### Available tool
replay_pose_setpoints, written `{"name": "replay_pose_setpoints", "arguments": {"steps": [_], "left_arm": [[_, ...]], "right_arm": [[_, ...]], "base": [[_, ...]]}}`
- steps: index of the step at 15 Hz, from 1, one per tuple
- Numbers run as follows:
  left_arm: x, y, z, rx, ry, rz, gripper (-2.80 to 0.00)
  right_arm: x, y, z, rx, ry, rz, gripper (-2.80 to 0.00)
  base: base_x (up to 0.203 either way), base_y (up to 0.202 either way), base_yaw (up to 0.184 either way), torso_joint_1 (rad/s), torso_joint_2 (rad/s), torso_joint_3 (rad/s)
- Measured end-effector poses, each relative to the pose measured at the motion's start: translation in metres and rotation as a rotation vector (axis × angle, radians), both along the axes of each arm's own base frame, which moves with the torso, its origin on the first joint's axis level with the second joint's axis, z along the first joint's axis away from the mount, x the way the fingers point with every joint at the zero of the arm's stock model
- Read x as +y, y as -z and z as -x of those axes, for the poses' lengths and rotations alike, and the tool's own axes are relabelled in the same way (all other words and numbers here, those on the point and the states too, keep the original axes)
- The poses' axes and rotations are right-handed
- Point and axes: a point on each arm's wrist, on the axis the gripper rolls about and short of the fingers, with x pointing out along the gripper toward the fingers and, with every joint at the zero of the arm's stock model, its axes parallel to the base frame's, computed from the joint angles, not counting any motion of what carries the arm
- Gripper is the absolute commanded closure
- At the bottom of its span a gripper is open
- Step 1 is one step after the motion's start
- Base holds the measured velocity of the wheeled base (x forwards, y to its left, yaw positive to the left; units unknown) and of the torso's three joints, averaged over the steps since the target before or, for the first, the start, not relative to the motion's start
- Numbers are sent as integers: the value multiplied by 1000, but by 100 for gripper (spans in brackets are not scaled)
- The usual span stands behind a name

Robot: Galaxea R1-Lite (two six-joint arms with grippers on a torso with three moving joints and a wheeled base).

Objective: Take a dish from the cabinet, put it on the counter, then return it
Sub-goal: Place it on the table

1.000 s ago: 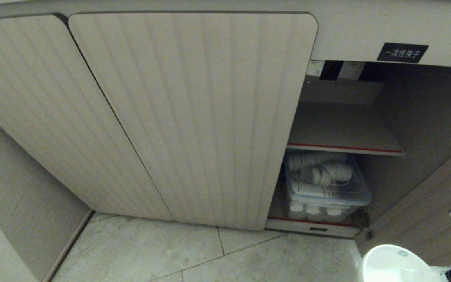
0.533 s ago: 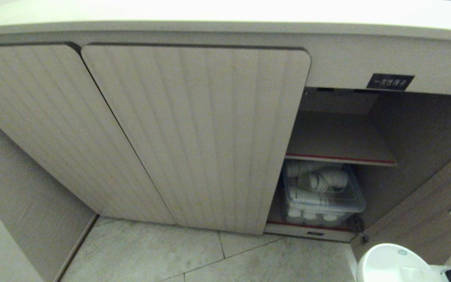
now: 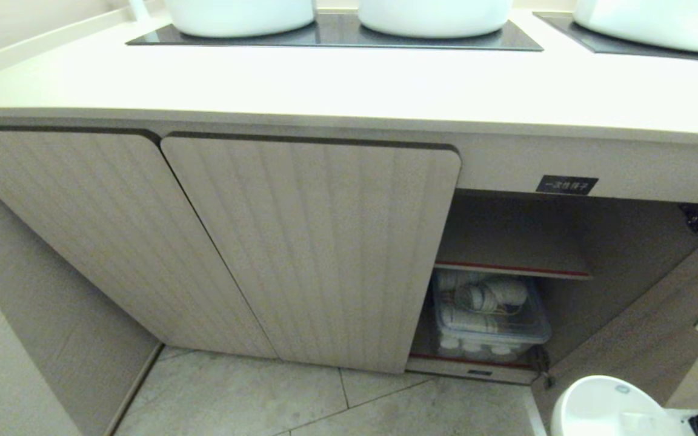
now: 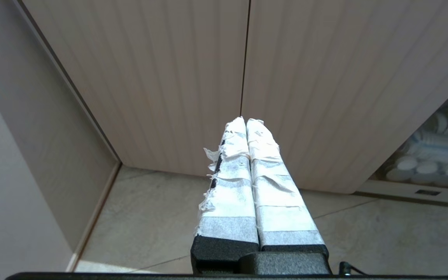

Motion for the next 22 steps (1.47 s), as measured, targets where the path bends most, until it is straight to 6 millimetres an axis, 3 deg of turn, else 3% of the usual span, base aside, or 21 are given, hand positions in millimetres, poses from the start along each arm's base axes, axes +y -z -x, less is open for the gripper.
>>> {"name": "replay_pose_setpoints", "arguments": {"steps": [22], "left_arm": [[0, 0, 0, -1, 0, 0, 0]], "right_arm": [[0, -2, 0, -3, 1, -1, 0]], "base": [[0, 0, 0, 234, -525, -295]]}}
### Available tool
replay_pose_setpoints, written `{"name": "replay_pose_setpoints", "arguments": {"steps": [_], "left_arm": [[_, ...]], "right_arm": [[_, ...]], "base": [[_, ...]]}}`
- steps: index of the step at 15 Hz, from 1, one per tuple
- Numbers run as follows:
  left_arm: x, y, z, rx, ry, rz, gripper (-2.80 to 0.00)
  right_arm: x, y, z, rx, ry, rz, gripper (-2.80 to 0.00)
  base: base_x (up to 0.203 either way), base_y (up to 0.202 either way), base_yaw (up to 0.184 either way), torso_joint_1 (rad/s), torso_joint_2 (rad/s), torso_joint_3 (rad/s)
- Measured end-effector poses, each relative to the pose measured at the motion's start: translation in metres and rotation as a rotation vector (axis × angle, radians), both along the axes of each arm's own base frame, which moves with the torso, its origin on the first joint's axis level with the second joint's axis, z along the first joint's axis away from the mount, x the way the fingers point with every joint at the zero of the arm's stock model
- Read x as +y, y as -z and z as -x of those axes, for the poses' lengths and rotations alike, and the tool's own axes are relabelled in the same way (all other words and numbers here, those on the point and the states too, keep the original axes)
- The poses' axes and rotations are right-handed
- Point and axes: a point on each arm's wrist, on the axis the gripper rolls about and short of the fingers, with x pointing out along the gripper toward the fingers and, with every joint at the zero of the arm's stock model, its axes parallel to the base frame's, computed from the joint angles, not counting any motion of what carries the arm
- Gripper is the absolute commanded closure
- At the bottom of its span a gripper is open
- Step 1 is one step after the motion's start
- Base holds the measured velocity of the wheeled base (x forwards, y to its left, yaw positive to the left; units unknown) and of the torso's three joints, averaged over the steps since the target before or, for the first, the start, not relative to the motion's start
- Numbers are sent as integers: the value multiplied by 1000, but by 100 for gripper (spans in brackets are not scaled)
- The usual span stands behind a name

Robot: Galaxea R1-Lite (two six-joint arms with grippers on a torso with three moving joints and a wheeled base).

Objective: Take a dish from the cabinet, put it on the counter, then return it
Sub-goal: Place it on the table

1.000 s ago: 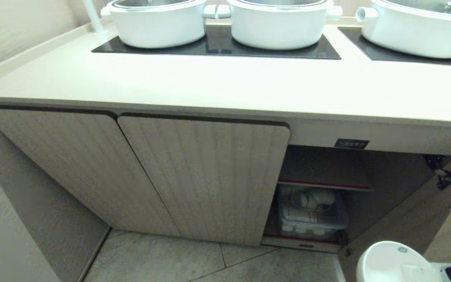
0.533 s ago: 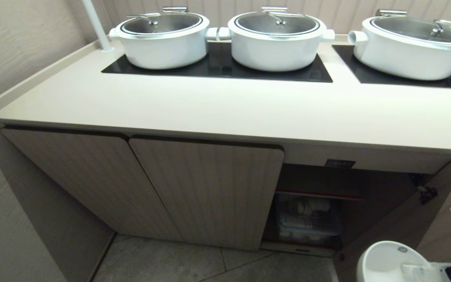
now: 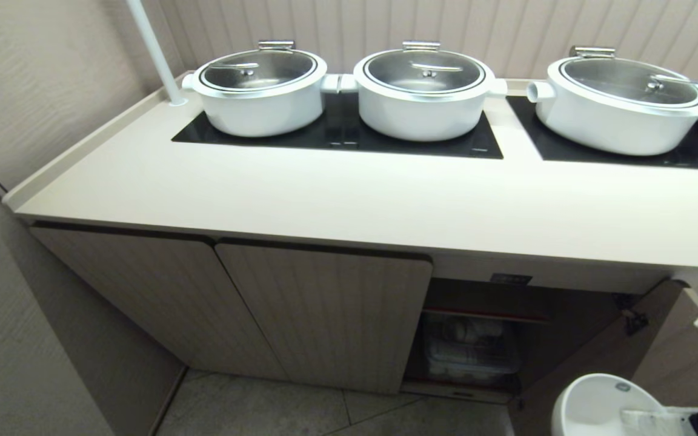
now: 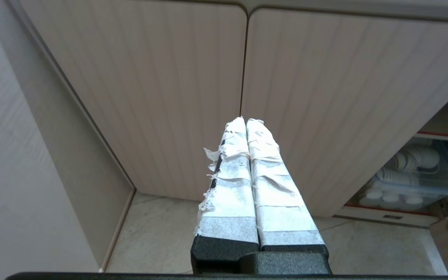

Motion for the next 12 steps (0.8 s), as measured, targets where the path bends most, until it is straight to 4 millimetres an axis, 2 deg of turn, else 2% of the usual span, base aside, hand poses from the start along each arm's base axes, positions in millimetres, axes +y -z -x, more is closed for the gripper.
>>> {"name": "replay_pose_setpoints", "arguments": {"steps": [12], "left_arm": [[0, 0, 0, 1, 0, 0, 0]], "right_arm": [[0, -4, 1, -17, -1, -2, 0]], "base": [[0, 0, 0, 162, -332, -174]]}}
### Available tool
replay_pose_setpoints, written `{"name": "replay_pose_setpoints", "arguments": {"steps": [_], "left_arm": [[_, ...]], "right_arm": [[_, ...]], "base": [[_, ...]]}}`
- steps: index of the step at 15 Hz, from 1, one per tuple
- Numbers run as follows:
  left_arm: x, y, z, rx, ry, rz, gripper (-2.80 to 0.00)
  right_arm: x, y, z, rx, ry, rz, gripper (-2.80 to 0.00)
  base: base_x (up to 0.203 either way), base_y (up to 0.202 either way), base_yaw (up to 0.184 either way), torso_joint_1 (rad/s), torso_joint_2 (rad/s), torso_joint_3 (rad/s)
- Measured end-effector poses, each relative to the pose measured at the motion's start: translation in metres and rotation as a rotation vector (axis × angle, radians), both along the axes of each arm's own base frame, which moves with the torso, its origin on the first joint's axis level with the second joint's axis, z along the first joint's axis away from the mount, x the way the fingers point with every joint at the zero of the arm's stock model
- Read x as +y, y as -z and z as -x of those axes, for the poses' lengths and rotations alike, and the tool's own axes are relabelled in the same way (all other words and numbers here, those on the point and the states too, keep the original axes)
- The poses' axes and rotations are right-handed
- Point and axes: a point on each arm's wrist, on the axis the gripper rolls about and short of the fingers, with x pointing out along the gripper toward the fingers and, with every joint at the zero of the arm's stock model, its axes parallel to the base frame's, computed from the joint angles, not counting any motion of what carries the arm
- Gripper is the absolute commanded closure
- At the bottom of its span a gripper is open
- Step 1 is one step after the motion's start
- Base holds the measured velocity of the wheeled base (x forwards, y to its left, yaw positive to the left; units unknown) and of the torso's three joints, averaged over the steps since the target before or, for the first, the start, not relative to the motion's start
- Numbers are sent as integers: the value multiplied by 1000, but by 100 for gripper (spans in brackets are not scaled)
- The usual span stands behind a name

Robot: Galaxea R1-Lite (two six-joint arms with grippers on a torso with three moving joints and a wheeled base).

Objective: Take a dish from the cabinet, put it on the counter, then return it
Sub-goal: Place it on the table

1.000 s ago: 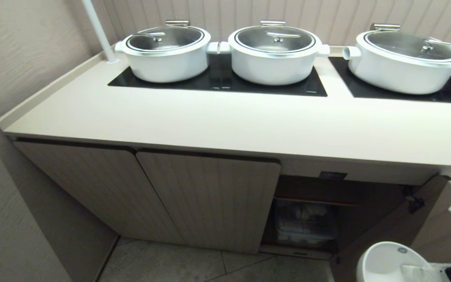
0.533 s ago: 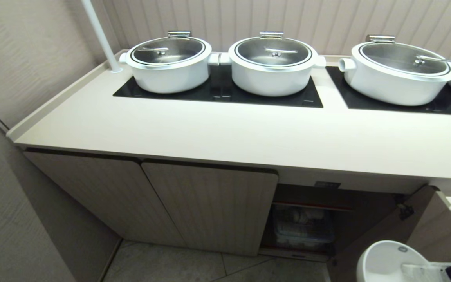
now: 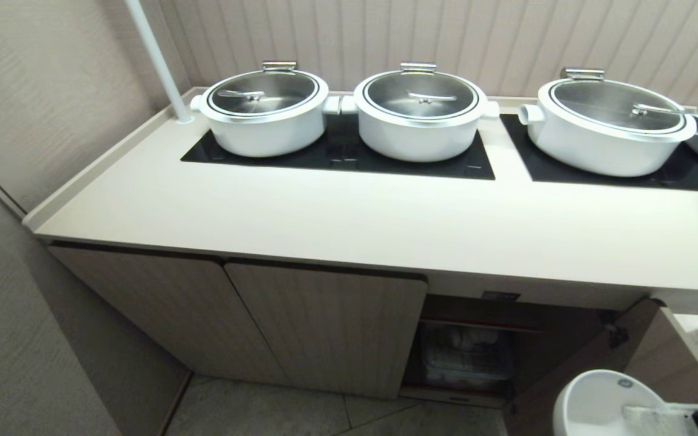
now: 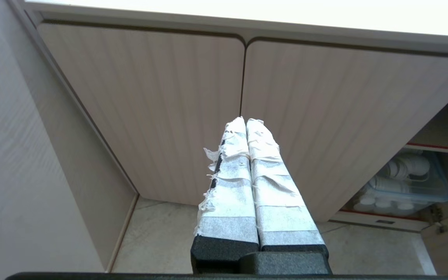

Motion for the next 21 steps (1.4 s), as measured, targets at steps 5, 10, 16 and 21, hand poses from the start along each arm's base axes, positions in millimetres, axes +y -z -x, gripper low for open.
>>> {"name": "replay_pose_setpoints", "arguments": {"steps": [5, 10, 16, 21], "left_arm": [[0, 0, 0, 0, 0, 0, 0], [0, 0, 0, 0, 0, 0, 0], [0, 0, 0, 0, 0, 0, 0], [0, 0, 0, 0, 0, 0, 0]], "right_arm": [[0, -1, 0, -5, 0, 0, 0], [0, -1, 2, -8, -1, 1, 0], [-1, 1, 3, 4, -12, 18, 0], [-1, 1, 4, 6, -11, 20, 0]], "base": [[0, 0, 0, 157, -306, -158], [0, 0, 0, 100, -197, -101], [0, 0, 0, 77, -155, -81], [0, 0, 0, 72, -131, -67]]}}
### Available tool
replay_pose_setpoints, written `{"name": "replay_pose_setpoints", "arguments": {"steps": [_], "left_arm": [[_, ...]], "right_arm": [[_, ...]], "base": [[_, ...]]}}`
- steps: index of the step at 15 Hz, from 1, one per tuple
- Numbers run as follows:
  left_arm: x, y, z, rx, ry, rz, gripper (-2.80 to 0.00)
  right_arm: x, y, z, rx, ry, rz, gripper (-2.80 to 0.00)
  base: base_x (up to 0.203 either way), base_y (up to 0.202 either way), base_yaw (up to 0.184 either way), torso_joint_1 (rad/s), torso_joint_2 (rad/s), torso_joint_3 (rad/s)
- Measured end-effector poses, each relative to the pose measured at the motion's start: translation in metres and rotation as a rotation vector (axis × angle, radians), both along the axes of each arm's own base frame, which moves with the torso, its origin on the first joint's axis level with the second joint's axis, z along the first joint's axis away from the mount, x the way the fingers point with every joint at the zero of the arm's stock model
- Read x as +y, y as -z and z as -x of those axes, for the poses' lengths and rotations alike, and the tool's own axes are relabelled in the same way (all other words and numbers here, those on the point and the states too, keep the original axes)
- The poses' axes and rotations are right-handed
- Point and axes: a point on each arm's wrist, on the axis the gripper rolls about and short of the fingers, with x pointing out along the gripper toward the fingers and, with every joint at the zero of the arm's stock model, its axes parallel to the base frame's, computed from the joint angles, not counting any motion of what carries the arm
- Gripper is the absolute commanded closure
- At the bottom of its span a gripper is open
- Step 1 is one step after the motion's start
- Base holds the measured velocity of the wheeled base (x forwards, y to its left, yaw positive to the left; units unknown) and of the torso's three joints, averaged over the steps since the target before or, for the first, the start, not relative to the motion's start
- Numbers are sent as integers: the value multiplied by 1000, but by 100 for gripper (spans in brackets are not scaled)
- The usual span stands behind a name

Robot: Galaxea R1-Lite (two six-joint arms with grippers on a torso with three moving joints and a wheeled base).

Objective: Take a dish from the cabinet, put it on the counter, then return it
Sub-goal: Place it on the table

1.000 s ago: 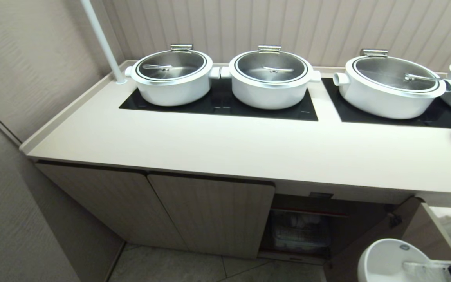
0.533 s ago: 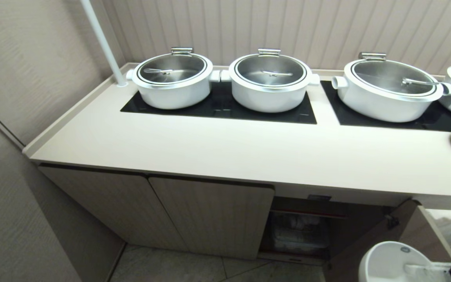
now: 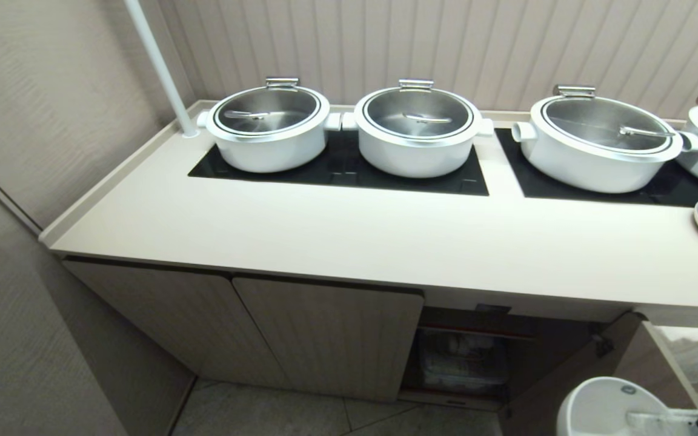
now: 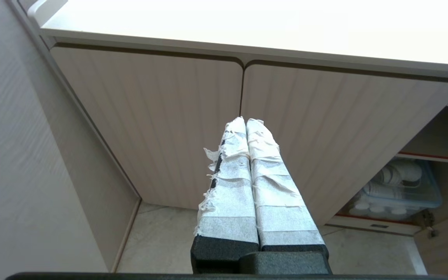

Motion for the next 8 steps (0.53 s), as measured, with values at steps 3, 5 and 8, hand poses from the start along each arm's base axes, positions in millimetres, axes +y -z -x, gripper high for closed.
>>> {"name": "replay_pose_setpoints", "arguments": {"steps": [3, 5, 8], "left_arm": [[0, 0, 0, 0, 0, 0, 0], [0, 0, 0, 0, 0, 0, 0], [0, 0, 0, 0, 0, 0, 0]], "right_arm": [[0, 1, 1, -1, -5, 5, 0], [0, 1, 1, -1, -9, 10, 0], [0, 2, 1, -2, -16, 18, 0]], "base": [[0, 0, 0, 61, -119, -63], [0, 0, 0, 0, 0, 0], [0, 0, 0, 0, 0, 0]]}}
